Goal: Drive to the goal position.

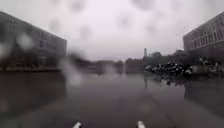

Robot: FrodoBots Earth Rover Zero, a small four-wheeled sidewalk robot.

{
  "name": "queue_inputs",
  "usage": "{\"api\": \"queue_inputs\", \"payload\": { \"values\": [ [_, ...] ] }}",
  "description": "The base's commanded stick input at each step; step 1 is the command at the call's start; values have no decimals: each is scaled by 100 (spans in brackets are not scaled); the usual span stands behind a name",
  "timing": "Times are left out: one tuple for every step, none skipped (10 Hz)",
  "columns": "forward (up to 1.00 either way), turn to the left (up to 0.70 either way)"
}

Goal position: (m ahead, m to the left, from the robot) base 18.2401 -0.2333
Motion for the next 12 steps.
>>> {"api": "queue_inputs", "payload": {
  "values": [
    [70, 1],
    [70, 1],
    [70, 1],
    [70, 1],
    [70, 1],
    [70, 1],
    [70, 1],
    [70, 1],
    [70, 1],
    [70, 1],
    [69, 1],
    [69, 1]
  ]
}}
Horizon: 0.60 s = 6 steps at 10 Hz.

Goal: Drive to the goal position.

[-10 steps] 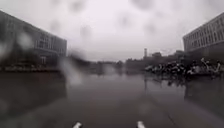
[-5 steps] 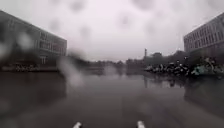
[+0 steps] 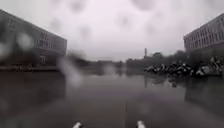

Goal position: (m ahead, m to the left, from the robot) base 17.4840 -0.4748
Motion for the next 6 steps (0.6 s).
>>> {"api": "queue_inputs", "payload": {
  "values": [
    [69, 1],
    [69, 1],
    [69, 1],
    [69, 1],
    [69, 1],
    [69, 1]
  ]
}}
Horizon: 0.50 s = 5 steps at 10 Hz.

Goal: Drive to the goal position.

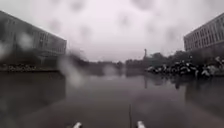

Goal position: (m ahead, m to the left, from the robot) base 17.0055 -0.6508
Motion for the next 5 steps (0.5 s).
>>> {"api": "queue_inputs", "payload": {
  "values": [
    [69, 1],
    [69, 1],
    [69, 1],
    [69, 1],
    [69, 1]
  ]
}}
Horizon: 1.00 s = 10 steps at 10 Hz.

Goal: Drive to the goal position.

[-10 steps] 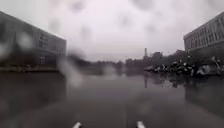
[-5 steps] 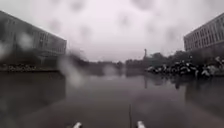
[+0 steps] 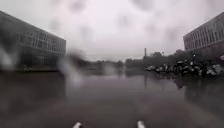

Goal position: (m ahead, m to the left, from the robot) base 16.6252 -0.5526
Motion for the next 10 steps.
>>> {"api": "queue_inputs", "payload": {
  "values": [
    [69, 1],
    [69, 1],
    [69, 1],
    [69, 1],
    [69, 1],
    [69, 1],
    [69, 1],
    [69, 1],
    [69, 1],
    [69, 1]
  ]
}}
